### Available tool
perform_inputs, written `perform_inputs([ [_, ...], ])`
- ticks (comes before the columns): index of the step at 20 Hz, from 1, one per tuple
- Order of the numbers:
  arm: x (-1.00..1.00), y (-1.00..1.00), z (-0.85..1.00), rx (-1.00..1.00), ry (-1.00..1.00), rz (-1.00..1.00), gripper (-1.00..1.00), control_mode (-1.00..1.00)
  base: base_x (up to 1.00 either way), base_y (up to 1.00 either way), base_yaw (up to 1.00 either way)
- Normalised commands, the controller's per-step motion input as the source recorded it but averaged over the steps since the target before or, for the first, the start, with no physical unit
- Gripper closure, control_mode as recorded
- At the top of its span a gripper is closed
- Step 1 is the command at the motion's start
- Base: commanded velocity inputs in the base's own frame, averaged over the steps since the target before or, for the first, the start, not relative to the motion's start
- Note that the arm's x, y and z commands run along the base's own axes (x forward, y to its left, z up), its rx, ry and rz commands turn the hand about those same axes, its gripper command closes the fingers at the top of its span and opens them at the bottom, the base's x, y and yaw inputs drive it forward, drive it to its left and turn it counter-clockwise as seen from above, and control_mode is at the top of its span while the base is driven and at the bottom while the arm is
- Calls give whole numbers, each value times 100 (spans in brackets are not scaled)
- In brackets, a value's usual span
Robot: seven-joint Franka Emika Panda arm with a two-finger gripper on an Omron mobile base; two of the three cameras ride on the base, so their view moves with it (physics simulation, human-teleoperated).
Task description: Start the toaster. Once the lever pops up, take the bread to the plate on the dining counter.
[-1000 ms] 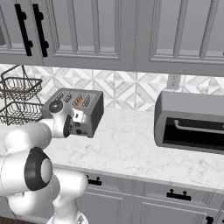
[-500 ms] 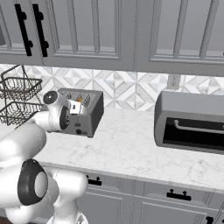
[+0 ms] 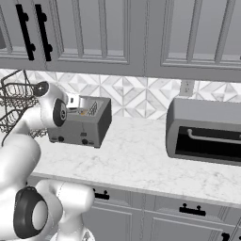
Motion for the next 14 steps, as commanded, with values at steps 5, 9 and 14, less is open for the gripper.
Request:
perform_inputs([
  [5, -5, 0, 39, 0, 3, 6, 100, -100, 0, 0, 0],
  [9, 0, 0, -8, 0, 2, 0, -100, -100, 0, 0, 0],
  [14, 0, 0, 0, 0, 0, 0, -100, -100, 0, 0, 0],
])
